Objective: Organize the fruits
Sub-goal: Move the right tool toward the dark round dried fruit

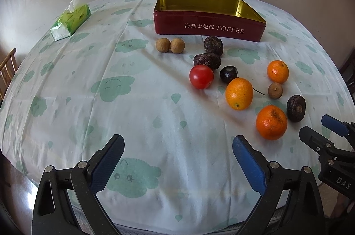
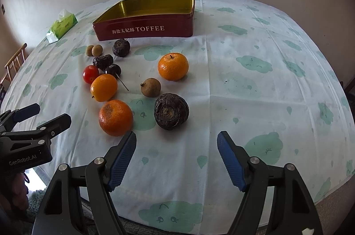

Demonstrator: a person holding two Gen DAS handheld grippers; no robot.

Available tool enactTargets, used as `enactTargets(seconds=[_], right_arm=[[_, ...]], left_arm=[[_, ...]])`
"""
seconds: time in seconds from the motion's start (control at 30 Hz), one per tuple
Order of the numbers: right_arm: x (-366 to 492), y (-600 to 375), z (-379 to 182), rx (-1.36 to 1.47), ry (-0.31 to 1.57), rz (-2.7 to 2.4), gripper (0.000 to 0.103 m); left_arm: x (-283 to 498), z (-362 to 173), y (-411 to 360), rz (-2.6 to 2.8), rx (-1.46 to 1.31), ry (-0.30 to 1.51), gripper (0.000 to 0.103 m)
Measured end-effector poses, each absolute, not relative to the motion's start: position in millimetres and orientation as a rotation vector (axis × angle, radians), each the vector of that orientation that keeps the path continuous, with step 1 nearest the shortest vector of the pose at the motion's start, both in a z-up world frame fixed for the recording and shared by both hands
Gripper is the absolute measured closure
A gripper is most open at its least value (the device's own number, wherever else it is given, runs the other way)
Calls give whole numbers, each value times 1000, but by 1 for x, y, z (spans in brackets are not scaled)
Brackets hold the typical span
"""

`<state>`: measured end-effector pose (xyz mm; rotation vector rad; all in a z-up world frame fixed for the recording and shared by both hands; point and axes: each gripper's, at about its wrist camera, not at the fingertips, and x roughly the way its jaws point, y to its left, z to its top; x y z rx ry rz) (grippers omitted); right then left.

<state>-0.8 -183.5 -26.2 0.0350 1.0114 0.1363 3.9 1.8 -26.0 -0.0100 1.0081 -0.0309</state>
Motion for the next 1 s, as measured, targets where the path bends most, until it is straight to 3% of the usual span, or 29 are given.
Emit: enactTargets(seconds=[0.6,1.0], right_arm=[[3,-182,-33,37,1034,148,31],[11,-183,-39,43,1050,148,36]], left_arm=[[9,-32,4,-25,-20,1027,10],[13,-38,14,-12,-37,1035,19]])
